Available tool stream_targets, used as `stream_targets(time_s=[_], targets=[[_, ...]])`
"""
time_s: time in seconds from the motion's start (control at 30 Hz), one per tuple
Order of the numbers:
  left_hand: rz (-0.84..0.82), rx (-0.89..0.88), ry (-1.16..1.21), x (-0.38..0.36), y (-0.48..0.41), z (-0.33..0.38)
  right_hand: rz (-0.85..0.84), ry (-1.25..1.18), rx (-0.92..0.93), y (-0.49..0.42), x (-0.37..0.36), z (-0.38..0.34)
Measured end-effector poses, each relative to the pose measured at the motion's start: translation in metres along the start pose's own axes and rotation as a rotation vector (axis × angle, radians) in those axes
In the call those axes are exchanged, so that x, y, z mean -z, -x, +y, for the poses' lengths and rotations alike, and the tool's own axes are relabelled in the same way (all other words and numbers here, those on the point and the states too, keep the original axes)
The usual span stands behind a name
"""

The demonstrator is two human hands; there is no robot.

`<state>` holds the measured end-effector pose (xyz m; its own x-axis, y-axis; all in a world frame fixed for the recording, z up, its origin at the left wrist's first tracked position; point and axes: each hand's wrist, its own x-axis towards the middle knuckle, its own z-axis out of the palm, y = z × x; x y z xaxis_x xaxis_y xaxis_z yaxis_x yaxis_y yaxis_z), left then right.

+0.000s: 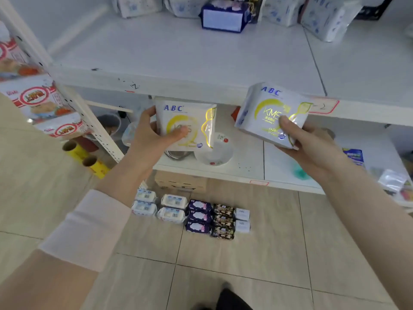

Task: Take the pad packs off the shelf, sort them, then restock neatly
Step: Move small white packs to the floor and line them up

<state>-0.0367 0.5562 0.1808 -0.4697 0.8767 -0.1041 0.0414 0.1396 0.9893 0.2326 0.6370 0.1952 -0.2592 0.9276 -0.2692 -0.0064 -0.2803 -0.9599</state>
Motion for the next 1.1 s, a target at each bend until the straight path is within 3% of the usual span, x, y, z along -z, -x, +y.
stream_targets(time_s=[0.3,0.8,1.1], targets=[[-0.158,0.115,-0.103,-0.038,0.059,-0.067,0.052,-0.033,-0.149,0.048,0.057,0.09],[-0.245,0.317,-0.138,-0.185,0.144,-0.15,0.069,-0.014,-0.234,0.053,0.207,0.157],[-0.354,0.445,-0.101,-0.23,0.173,-0.196,0.03,-0.019,-0.314,0.055,0.243,0.201]])
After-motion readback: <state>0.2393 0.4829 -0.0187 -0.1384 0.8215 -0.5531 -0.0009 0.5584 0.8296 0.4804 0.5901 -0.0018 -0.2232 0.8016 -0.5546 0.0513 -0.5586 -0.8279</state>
